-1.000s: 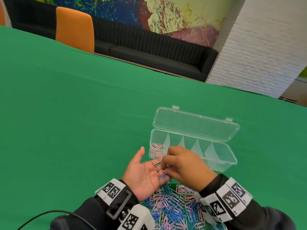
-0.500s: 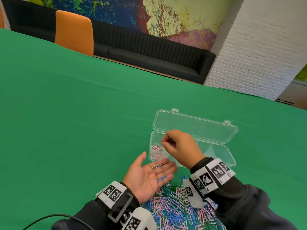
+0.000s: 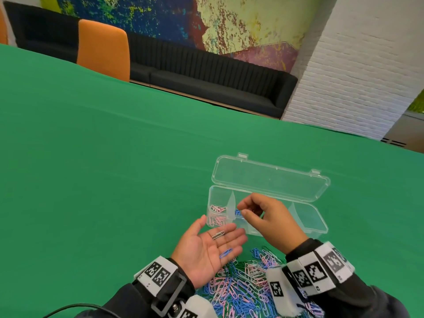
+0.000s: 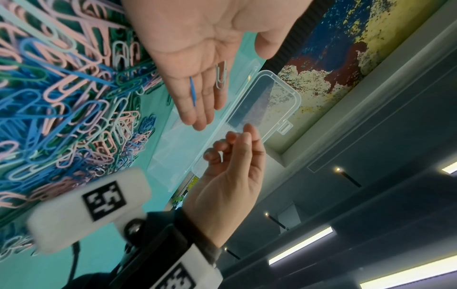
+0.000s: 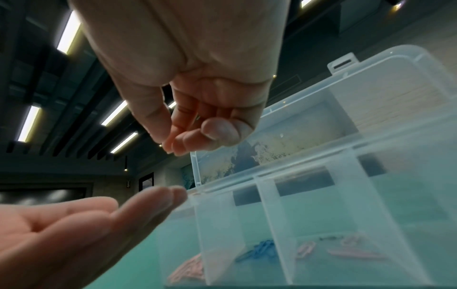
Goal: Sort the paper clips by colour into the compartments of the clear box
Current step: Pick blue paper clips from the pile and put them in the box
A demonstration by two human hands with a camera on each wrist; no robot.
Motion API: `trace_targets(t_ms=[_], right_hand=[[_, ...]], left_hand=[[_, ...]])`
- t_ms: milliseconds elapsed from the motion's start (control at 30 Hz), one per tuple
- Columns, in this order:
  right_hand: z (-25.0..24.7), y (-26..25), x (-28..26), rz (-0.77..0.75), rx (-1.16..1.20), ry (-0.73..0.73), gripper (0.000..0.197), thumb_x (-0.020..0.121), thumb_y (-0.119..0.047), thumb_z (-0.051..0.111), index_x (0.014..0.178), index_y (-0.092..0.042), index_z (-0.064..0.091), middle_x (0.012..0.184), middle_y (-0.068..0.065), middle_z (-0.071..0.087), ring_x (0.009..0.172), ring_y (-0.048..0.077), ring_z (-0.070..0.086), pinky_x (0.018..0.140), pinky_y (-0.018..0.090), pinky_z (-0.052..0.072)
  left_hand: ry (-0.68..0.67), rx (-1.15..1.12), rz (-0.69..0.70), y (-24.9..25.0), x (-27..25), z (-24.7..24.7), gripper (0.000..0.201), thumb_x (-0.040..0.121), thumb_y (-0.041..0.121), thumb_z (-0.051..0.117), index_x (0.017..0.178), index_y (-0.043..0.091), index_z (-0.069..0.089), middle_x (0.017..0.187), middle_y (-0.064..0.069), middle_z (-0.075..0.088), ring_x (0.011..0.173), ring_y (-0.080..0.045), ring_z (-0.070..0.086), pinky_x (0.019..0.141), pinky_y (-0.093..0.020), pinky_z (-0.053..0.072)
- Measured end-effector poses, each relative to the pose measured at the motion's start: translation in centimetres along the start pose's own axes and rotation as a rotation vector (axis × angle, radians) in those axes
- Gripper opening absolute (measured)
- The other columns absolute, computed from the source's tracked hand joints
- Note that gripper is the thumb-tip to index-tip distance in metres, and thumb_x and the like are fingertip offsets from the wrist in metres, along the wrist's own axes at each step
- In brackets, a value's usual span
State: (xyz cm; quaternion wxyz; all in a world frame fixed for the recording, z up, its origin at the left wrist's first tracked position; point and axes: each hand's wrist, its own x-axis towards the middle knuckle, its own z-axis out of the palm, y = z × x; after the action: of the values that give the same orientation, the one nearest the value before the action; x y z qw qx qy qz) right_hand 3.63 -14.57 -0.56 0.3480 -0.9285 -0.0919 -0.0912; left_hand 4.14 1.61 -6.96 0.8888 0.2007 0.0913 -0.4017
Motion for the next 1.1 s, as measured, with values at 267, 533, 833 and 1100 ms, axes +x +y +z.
trace_targets(t_ms=[267,533,833,1100], right_hand=[[-1.2,0.5,-4.0,0.003,-0.081,-0.138,0.018,0.085,-0.015,0.063,0.081,-0.032,0.06,0.078,-0.005,0.062,0.071,0.015,0.055,0.069,0.028,0.046],[-6.5,4.7,-5.0,0.22,0.306,0.178,0.015,0.089,-0.003,0.058,0.084,-0.017,0.064,0.071,-0.004,0.06,0.055,-0.001,0.049,0.051,0.009,0.038],[-8.8,11.5,-7.2,0.458,0.963,0.537,0.019,0.093,0.001,0.042,0.084,-0.009,0.056,0.061,0.001,0.054,0.046,0.008,0.042,0.04,0.018,0.031],[-9.1,13.9,-7.5,0.539,1.279,0.519,0.018,0.094,-0.003,0.038,0.087,-0.009,0.053,0.061,0.001,0.05,0.047,0.01,0.039,0.039,0.018,0.028]], left_hand=[[-0.028,0.029,0.051,-0.2,-0.4,0.6,0.039,0.085,0.011,0.042,0.105,-0.014,0.064,0.119,-0.031,0.059,0.096,-0.034,0.068,0.08,-0.042,0.052],[0.119,0.139,0.029,-1.8,-0.6,2.0,0.037,0.08,0.0,0.043,0.116,-0.001,0.052,0.064,-0.01,0.06,0.03,-0.006,0.033,0.029,-0.011,0.022],[0.06,1.288,0.316,-2.4,4.9,11.1,0.028,0.101,0.012,0.034,0.12,0.02,0.053,0.097,-0.002,0.073,0.036,-0.004,0.025,0.035,-0.014,0.023],[0.075,1.634,0.282,-1.7,11.1,15.4,0.037,0.101,0.014,0.036,0.136,0.025,0.042,0.11,0.009,0.068,0.039,-0.004,0.023,0.036,-0.015,0.023]])
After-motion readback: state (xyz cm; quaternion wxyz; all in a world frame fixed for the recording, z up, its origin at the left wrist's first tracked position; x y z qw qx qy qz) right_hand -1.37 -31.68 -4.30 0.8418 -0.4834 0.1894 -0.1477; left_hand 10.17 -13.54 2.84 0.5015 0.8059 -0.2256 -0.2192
